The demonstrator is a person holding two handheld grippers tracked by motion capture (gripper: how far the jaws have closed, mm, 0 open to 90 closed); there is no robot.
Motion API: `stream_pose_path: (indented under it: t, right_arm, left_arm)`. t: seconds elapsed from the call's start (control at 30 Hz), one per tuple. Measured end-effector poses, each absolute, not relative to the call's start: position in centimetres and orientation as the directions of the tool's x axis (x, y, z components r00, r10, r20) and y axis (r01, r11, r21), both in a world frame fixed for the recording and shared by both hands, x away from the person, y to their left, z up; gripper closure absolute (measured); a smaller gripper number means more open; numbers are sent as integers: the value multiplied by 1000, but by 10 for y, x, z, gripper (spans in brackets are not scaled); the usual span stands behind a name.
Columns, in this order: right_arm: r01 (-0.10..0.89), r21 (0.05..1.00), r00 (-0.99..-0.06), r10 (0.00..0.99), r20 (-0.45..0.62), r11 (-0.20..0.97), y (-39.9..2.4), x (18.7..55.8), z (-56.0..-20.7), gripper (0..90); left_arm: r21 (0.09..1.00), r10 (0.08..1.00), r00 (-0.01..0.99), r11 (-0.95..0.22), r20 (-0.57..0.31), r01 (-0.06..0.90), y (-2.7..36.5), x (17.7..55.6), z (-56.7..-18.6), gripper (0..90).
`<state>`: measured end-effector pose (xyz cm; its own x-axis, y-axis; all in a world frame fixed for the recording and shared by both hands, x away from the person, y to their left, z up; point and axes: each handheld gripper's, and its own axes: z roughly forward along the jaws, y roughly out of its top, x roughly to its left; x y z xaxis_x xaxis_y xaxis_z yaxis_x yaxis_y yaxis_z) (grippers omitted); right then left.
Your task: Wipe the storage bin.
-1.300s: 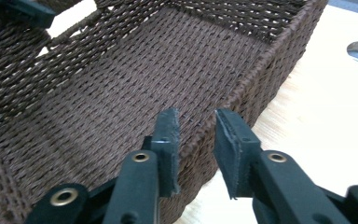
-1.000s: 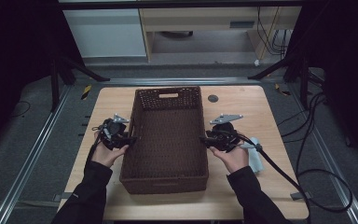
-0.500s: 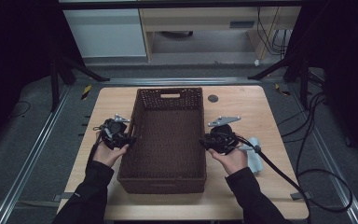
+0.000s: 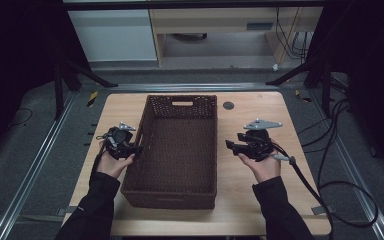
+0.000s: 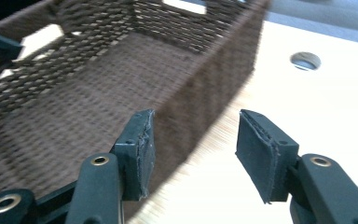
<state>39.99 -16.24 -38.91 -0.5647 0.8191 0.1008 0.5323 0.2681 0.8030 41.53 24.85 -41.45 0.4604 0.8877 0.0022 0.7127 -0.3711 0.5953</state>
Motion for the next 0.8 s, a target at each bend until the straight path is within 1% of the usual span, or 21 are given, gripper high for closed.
stream_pose_path:
  t: [0.2,0.33,0.43,0.7,0.8]
  right_arm:
    - [572,782,-486,870,79,248,-194,403,-399,425]
    - [590,762,-445,895,30,268,-212,401,-407,412]
    - [602,754,-422,906,21,263,-222,399,-413,398]
    - [631,743,-361,932,27,223,-248,386,-427,364]
    - [647,736,-342,939,44,201,-257,381,-434,353]
  left_arm:
    - [594,888,461,-371,-1,714,249,416,-415,694]
    - [590,886,465,-377,3,714,248,416,-415,694]
    - [591,885,466,-374,-4,715,249,417,-415,693]
    - [591,884,467,-374,-4,714,249,417,-416,693]
    - [591,885,466,-375,-3,714,249,417,-415,693]
